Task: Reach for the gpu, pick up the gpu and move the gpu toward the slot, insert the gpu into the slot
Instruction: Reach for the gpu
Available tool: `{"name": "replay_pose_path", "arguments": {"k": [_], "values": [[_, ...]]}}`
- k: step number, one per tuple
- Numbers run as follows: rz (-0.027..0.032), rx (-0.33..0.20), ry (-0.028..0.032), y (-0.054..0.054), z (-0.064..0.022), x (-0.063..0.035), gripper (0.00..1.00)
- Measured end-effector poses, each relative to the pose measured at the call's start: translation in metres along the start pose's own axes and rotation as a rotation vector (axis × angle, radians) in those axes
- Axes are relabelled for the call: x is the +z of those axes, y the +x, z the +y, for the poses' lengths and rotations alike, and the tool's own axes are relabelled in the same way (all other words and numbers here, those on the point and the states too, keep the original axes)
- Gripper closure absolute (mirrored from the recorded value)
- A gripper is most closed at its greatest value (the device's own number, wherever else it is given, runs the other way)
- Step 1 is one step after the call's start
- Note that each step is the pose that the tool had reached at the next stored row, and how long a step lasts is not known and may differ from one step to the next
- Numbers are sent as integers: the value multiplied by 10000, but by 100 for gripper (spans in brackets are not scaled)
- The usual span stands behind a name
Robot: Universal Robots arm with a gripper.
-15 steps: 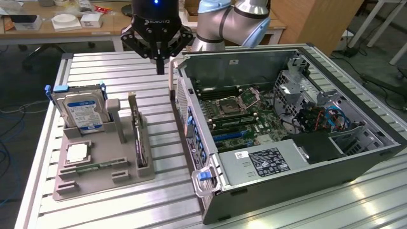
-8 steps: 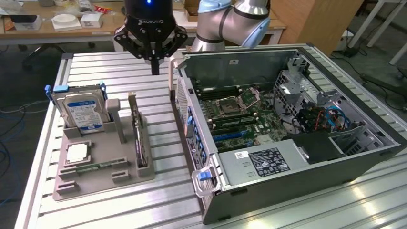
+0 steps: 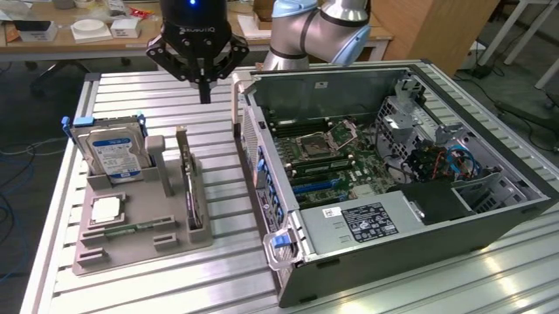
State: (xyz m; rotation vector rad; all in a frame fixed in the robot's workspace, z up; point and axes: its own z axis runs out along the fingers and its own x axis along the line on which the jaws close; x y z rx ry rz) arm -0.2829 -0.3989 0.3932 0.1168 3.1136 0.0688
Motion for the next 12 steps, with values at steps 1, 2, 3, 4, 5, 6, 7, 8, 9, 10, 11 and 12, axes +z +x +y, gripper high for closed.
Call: {"name": "replay_pose_path", "arguments": {"k": [1,2,3,4,5,6,7,8,9,10,11,12], "values": [[0,-1,0,15,-1,0,90],[-1,-1,-1,30,-2,0,90],[0,-1,0,45,-4,-1,90],[0,-2,-1,61,-5,-1,90],[0,-2,0,74,-6,-2,90],[0,-1,0,88,-7,-2,90],[0,-1,0,101,-8,-3,90],[-1,-2,0,114,-9,-3,90],[0,-1,0,126,-10,-4,90],[0,-1,0,141,-11,-4,90],[0,-1,0,155,-12,-4,90],[0,-1,0,169,-13,-5,90]]}}
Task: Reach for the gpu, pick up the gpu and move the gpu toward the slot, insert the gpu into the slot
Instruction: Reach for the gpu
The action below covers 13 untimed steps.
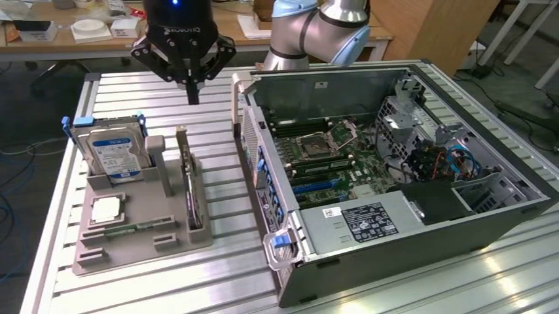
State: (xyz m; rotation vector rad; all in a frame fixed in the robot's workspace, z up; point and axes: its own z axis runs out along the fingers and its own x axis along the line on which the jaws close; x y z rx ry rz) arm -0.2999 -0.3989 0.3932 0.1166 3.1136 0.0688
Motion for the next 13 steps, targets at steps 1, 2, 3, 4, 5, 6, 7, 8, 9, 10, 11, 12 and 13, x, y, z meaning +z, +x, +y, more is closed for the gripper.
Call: {"name": "replay_pose_path", "arguments": {"k": [1,2,3,4,5,6,7,8,9,10,11,12,13], "values": [[0,0,-1,15,-1,0,90],[-1,0,0,29,-2,0,90],[0,0,0,43,-3,-1,90],[0,0,-1,57,-4,-1,90],[-1,0,-1,70,-5,-1,90],[0,0,0,84,-6,-2,90],[0,-1,0,96,-8,-2,90],[0,-1,0,109,-8,-3,90],[0,-1,0,123,-9,-3,90],[0,0,0,137,-10,-4,90],[0,-1,0,150,-11,-4,90],[0,-1,0,163,-12,-4,90],[0,0,0,175,-13,-5,90]]}}
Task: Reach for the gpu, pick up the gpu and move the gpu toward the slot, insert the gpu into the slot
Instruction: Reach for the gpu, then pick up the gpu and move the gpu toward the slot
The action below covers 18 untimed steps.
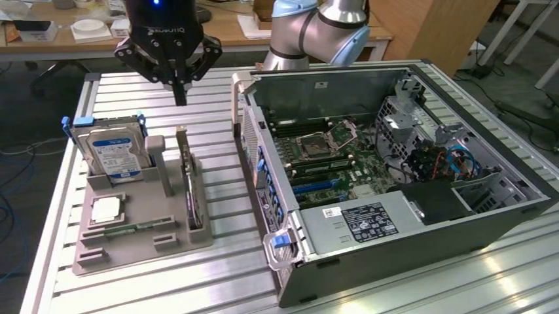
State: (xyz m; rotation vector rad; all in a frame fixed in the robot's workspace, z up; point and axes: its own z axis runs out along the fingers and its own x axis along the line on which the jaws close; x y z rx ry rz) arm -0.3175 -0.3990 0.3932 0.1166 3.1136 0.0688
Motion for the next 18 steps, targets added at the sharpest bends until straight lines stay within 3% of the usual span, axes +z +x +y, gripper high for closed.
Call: {"name": "replay_pose_path", "arguments": {"k": [18], "values": [[0,0,0,23,-2,0,90]]}}
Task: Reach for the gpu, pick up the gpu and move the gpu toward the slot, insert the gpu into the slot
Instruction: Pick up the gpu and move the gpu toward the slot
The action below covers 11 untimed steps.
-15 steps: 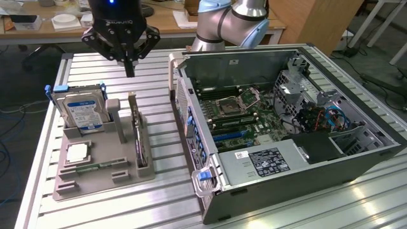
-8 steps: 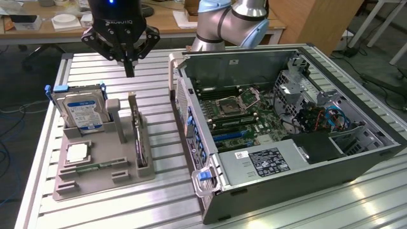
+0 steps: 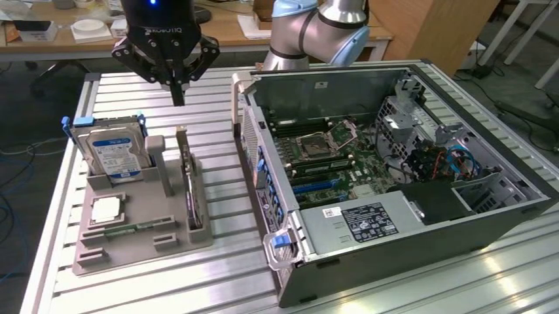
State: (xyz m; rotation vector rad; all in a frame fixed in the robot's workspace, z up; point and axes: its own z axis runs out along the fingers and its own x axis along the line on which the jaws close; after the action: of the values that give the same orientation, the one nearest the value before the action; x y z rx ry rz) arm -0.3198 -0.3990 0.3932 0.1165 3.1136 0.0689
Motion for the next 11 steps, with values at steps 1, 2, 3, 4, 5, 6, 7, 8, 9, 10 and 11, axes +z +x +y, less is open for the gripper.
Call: {"name": "replay_pose_path", "arguments": {"k": [1,2,3,4,5,6,7,8,9,10,11], "values": [[0,1,0,0,0,0,89],[0,0,0,0,0,0,89],[0,0,0,0,0,0,84],[0,1,0,0,0,0,84],[0,0,0,0,0,0,77],[1,0,0,0,0,0,71],[0,0,0,0,0,0,65],[0,0,0,0,0,0,65],[0,0,0,0,0,0,59],[0,0,0,0,0,0,59],[0,1,0,0,0,0,59]]}}
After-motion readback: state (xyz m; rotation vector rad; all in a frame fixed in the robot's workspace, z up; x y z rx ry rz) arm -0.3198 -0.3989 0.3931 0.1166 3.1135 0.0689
